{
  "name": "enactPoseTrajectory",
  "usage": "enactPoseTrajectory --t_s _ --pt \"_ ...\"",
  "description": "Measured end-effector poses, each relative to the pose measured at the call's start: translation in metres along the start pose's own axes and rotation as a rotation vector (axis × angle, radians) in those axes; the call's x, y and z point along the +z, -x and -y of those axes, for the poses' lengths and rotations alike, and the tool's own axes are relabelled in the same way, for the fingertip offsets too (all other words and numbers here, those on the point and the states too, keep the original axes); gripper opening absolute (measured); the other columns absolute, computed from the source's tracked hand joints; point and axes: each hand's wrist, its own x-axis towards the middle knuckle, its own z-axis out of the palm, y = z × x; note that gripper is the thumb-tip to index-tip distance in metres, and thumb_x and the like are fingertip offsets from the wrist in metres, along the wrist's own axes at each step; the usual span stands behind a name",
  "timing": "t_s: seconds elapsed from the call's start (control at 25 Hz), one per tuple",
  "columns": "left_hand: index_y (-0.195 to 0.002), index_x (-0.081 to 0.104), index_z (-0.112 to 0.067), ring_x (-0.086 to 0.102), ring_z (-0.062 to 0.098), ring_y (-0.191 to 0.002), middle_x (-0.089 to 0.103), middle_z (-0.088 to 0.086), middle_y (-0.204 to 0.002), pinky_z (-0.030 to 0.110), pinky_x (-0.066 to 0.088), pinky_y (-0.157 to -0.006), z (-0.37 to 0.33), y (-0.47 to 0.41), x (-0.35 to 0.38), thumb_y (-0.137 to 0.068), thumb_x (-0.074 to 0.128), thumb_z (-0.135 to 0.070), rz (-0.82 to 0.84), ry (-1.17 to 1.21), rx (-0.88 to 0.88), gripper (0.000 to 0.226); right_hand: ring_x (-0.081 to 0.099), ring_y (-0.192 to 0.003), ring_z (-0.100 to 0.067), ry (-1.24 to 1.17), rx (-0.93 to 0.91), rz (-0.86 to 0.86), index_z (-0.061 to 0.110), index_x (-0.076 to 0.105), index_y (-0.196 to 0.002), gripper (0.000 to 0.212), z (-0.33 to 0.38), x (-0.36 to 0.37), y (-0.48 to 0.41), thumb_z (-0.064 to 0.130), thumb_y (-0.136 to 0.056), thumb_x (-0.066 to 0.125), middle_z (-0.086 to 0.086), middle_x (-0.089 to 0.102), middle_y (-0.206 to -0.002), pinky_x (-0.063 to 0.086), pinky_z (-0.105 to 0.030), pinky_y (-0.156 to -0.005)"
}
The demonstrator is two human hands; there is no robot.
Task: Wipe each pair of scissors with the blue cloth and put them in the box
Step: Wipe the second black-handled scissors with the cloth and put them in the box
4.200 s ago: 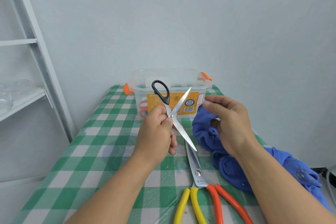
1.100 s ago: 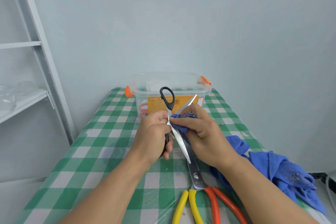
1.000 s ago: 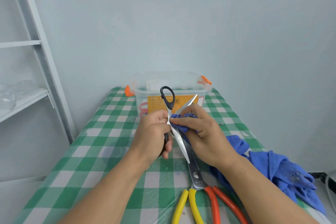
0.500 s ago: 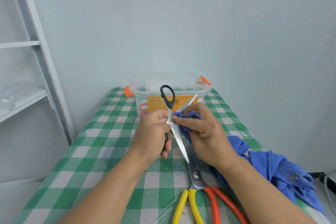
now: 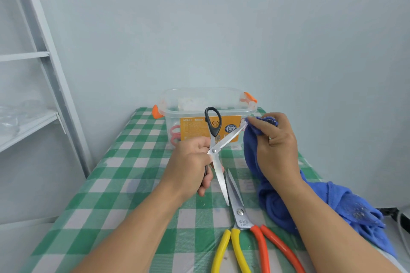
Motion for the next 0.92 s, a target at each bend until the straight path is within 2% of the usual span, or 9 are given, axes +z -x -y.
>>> enactPoseTrajectory --t_s 0.08,0.2,0.32,0.48,0.6,0.68,0.76,0.84,0.92 --pt "-0.102 0.063 -0.001 0.042 0.022 -0.039 0.065 0.034 -0.078 0.026 0.036 -0.040 0.003 -0.003 -0.002 -0.071 0.042 -0.014 -0.042 -0.032 -0.011 0.040 0.059 -0.096 -0.010 -0.044 0.079 -0.053 0.012 0.077 -0.107 0.026 0.001 -0.005 0.001 -0.003 -0.094 0.061 0.007 0.056 -0.101 0.036 -0.003 -0.084" --pt "-0.095 0.065 -0.010 0.041 0.024 -0.040 0.059 0.040 -0.073 0.026 0.037 -0.040 0.005 -0.005 -0.004 -0.077 0.042 -0.009 -0.105 -0.080 -0.012 0.030 0.061 -0.096 -0.002 -0.159 0.033 -0.075 0.015 0.073 -0.109 0.028 0.015 -0.011 0.004 -0.003 -0.092 0.062 -0.001 0.063 -0.103 0.044 -0.012 -0.083" --pt "-0.084 0.057 -0.003 0.040 0.021 -0.034 0.046 0.018 -0.052 0.026 0.035 -0.038 0.007 -0.008 -0.002 -0.088 0.038 0.008 -0.161 -0.162 0.009 0.022 0.063 -0.093 -0.010 -0.231 -0.118 0.152 0.015 0.075 -0.103 0.025 0.033 -0.004 0.016 0.000 -0.088 0.063 -0.001 0.065 -0.100 0.050 -0.023 -0.079" --pt "-0.093 0.055 0.006 0.044 0.020 -0.034 0.046 0.009 -0.056 0.027 0.035 -0.035 0.009 -0.007 0.001 -0.088 0.037 0.011 -0.159 -0.257 0.055 0.019 0.059 -0.082 -0.022 0.055 -0.392 0.283 0.011 0.077 -0.104 0.024 0.030 0.015 0.022 0.013 -0.098 0.054 -0.009 0.059 -0.098 0.052 -0.039 -0.063" --pt "-0.092 0.056 0.003 0.044 0.023 -0.037 0.054 0.029 -0.071 0.029 0.037 -0.038 0.004 -0.004 0.001 -0.090 0.040 0.011 -0.168 -0.247 0.075 0.018 0.053 -0.075 -0.017 0.057 -0.404 0.144 0.002 0.077 -0.087 0.053 0.034 0.016 0.017 0.034 -0.105 0.039 -0.014 0.060 -0.090 0.046 -0.031 -0.061" --pt "-0.092 0.055 0.006 0.044 0.024 -0.039 0.058 0.033 -0.075 0.031 0.038 -0.039 0.002 -0.001 0.001 -0.090 0.041 0.012 -0.156 -0.249 0.081 0.015 0.051 -0.078 -0.009 0.038 -0.333 0.068 0.001 0.077 -0.082 0.041 0.034 0.012 0.014 0.023 -0.098 0.046 -0.009 0.058 -0.087 0.045 -0.019 -0.065" --pt "-0.091 0.054 0.010 0.042 0.023 -0.037 0.052 0.023 -0.058 0.034 0.038 -0.039 0.003 -0.001 0.000 -0.088 0.040 0.012 -0.131 -0.259 0.078 0.015 0.050 -0.082 0.000 0.024 -0.192 0.054 0.003 0.077 -0.085 0.024 0.027 0.006 0.010 0.005 -0.092 0.055 0.003 0.053 -0.089 0.040 -0.005 -0.073" --pt "-0.089 0.056 0.008 0.042 0.021 -0.035 0.050 0.018 -0.053 0.031 0.038 -0.038 0.004 -0.001 0.000 -0.088 0.039 0.013 -0.108 -0.255 0.087 0.017 0.053 -0.086 0.004 0.027 -0.030 0.061 0.008 0.078 -0.089 0.024 0.020 -0.002 0.004 -0.006 -0.090 0.058 0.013 0.051 -0.090 0.037 0.000 -0.078" --pt "-0.093 0.060 0.004 0.043 0.021 -0.037 0.056 0.031 -0.065 0.029 0.037 -0.038 0.004 -0.001 0.002 -0.088 0.039 0.011 -0.103 -0.234 0.085 0.023 0.056 -0.091 0.000 0.022 0.101 0.048 0.016 0.075 -0.093 0.024 0.018 -0.011 -0.001 -0.003 -0.093 0.059 0.010 0.053 -0.095 0.037 -0.002 -0.079"
